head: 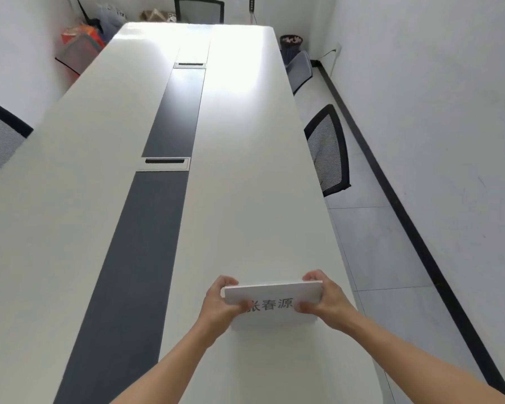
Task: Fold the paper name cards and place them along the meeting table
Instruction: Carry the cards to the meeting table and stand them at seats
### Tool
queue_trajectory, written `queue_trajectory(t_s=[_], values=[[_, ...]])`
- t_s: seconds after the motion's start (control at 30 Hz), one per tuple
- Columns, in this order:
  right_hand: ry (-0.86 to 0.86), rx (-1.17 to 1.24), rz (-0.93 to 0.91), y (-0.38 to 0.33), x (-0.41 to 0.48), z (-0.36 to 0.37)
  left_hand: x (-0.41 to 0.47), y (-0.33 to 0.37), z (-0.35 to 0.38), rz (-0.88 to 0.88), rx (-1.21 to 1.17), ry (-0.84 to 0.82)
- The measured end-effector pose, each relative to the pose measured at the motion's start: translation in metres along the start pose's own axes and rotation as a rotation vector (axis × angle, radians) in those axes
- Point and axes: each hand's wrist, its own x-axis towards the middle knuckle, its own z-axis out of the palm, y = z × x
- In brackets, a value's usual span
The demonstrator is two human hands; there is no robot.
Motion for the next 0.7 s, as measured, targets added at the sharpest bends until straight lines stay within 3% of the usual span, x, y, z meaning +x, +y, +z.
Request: queue_trajectory(t_s=[0.17, 0.33, 0.43, 0.7], values=[[-0.018, -0.100, 0.012, 0.007, 0.004, -0.006, 0.013, -0.003, 0.000, 0.053, 0.121, -0.046], [-0.089, -0.481, -0.036, -0.006, 0.012, -0.030, 0.015, 0.006, -0.008, 0.127, 0.427, -0.059], [-0.164, -0.636, -0.158, -0.025, 0.019, -0.041, 0.013, 0.026, -0.008, 0.164, 0.536, -0.068], [-0.295, -0.479, -0.258, -0.058, 0.032, -0.067, -0.007, 0.087, -0.004, 0.183, 0.378, -0.074]])
